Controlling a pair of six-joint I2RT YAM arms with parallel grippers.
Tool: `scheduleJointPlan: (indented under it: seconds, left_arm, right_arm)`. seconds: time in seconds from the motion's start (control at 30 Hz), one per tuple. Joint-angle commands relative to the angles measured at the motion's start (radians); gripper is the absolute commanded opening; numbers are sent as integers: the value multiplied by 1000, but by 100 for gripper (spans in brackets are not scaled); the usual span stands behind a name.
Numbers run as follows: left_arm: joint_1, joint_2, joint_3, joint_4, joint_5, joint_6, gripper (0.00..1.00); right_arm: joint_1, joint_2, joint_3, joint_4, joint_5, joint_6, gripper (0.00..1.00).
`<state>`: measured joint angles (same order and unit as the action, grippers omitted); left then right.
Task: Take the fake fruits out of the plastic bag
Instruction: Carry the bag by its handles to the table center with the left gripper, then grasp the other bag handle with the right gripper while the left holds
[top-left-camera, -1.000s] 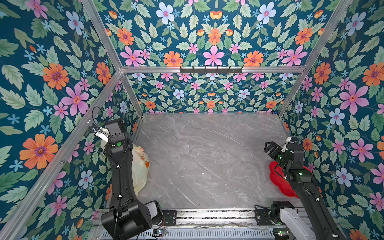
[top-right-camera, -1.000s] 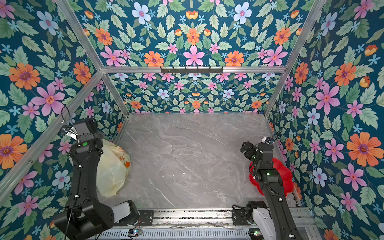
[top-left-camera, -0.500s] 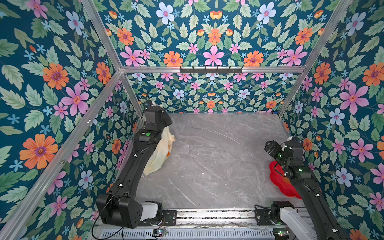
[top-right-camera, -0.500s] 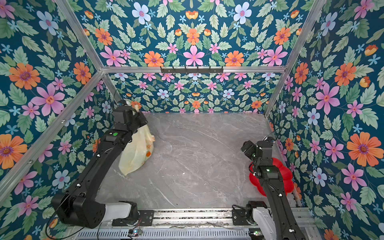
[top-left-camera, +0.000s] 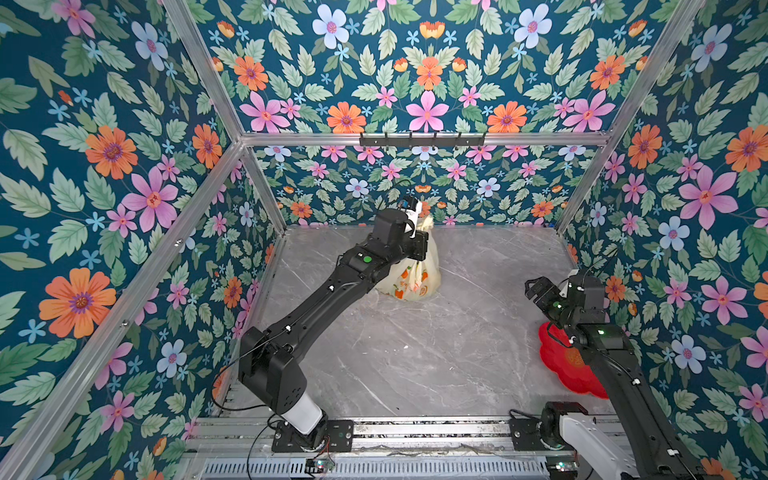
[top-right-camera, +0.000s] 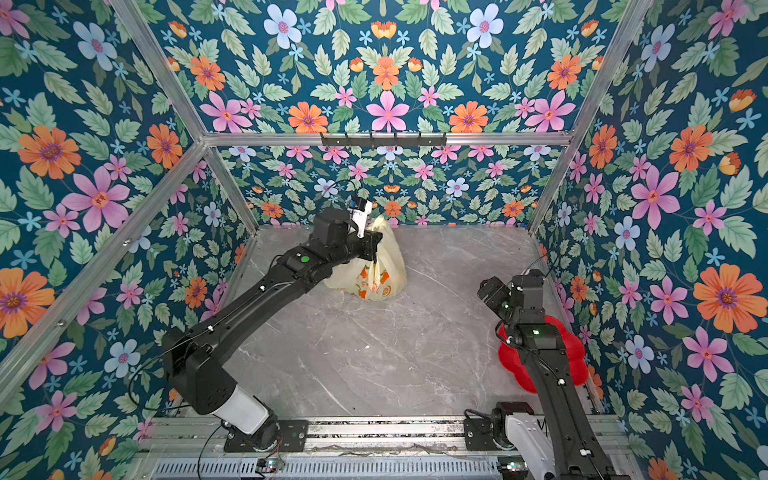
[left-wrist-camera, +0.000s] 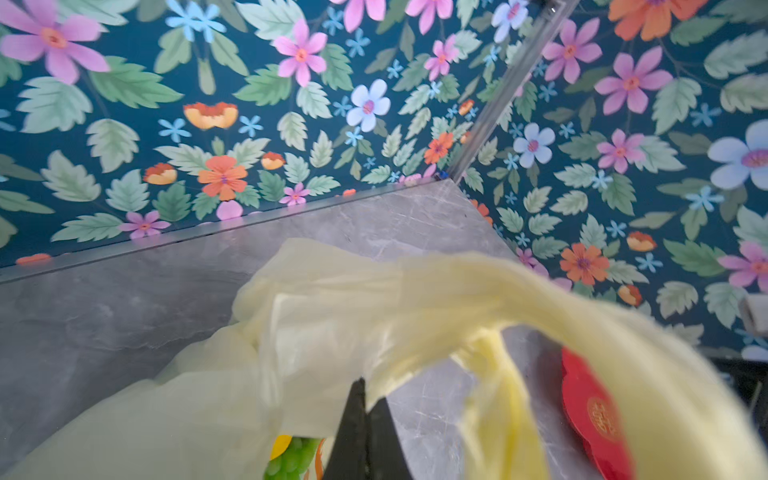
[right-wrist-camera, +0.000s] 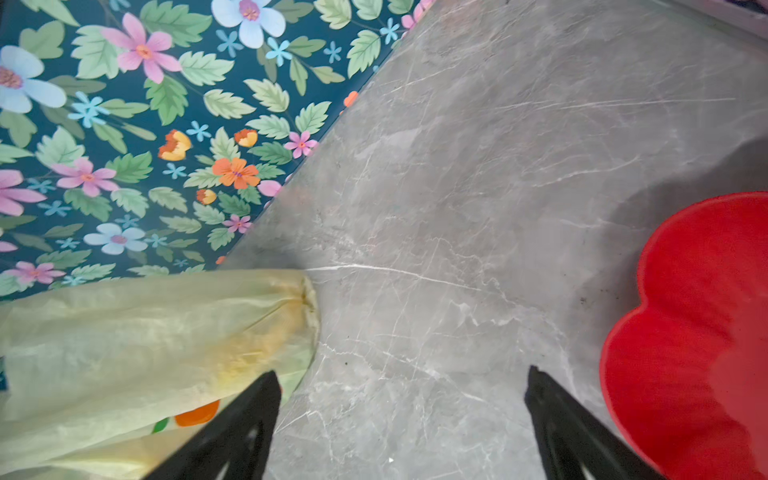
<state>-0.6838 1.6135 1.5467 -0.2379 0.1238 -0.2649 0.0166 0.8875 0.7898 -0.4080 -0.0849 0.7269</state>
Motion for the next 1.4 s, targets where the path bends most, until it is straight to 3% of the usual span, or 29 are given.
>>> scheduleJointPlan:
  seconds: [0.0,0.07,0.17,0.33,0.47,0.57,0.73,0.93,1.07,1.23,1.37]
  left_arm:
    - [-18,9,-11,33,-10,25,0]
    - [-19,7,-32,47,-8,4,1]
    - [-21,-2,-59,70,12,-15,11]
    - [-23,-47,-86,70,7,-5,45]
    - [-22,-125,-138,81,-4,23,63]
    - [-23,-187,-180,89,-24,37,72]
    - [-23,-268,-252,122,-16,62,77]
    - [-21,-323,-321,165,-57,28,81]
    - [-21,-354,-356,191,-58,20,82]
    - [-20,-377,-379,193,-98,21,83]
    - [-20,-379,-386,187,-145,21,83]
  right_arm:
    - [62,12,33,-16,27,-34,94]
    - [97,25,48,-16,37,-44,94]
    - [103,38,49,9,-7,-35,94]
    - [150,50,75,19,-6,-55,94]
    - [272,79,133,2,94,-126,94]
    - [394,114,177,22,170,-198,94]
    - [580,218,259,98,229,-349,94]
    - [713,352,368,184,260,-502,94]
    - [759,435,431,219,276,-544,95]
    - [767,521,490,223,424,-514,95]
    - [767,561,505,275,447,-514,95]
